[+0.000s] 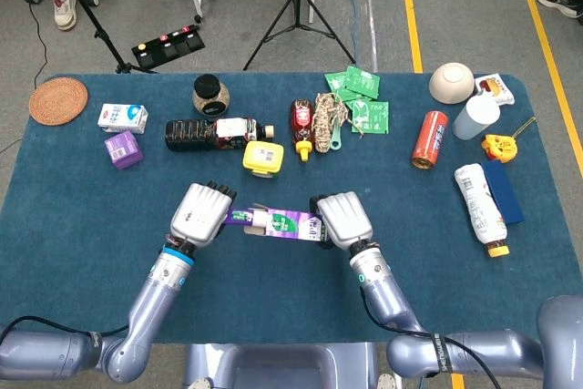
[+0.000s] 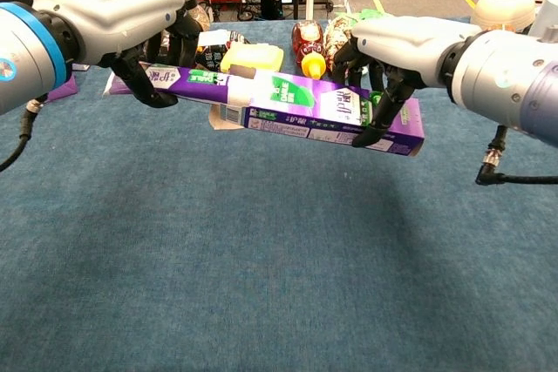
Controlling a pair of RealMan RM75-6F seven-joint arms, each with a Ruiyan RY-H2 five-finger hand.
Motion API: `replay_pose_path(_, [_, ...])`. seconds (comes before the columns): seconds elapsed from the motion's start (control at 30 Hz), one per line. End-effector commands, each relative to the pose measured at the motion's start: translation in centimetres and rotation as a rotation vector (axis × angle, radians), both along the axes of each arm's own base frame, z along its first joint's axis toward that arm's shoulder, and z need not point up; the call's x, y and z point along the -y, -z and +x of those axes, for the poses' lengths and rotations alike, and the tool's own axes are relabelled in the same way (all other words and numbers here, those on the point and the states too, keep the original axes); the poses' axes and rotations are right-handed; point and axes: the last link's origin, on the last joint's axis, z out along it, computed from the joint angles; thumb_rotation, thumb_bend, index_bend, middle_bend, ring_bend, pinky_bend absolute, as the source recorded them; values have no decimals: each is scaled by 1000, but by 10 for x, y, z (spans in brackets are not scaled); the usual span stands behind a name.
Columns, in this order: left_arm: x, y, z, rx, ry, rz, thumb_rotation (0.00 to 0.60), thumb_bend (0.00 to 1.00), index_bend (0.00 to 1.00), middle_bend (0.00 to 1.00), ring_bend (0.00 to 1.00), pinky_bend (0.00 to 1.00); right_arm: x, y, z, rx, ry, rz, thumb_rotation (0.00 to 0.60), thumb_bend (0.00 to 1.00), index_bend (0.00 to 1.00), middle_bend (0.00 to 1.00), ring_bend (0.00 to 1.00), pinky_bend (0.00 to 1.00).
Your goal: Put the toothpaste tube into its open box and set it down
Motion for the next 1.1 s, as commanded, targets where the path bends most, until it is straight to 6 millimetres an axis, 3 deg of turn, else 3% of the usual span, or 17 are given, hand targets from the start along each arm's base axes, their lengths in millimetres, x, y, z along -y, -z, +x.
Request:
replay_pose_path(0.03, [3, 2, 6, -1, 6, 0, 600, 291, 643, 510, 465, 665, -1, 1, 0, 0, 1, 2, 600, 308, 539, 606, 662, 655])
replay_pose_path(0.67, [14, 29, 22, -20, 25, 11, 600, 280, 643, 510, 465, 664, -6, 5, 6, 31, 11, 22, 600, 308, 539, 606, 662, 655])
replay_pose_path(0.8, [16, 30, 26, 0, 25, 17, 600, 271, 624, 489, 442, 610, -4, 3, 4, 40, 14, 19, 600, 309, 539, 606, 661, 655])
replay_pose_path(0.87, [17, 30, 27, 15, 18, 9, 600, 263, 518, 405, 379, 567, -3, 2, 3, 50, 19, 18, 600, 310, 540, 606, 661, 655])
replay_pose_path(1.03, [22, 23, 30, 44, 25, -2, 600, 242, 95, 144, 245, 506, 0, -2, -1, 77, 24, 15, 600, 313, 543, 611, 661, 655])
replay_pose_path(1.1, [23, 20, 30, 62, 31, -6, 600, 233, 19, 96, 228, 494, 0, -3, -3, 90, 25, 18, 600, 313, 544, 613, 661, 655])
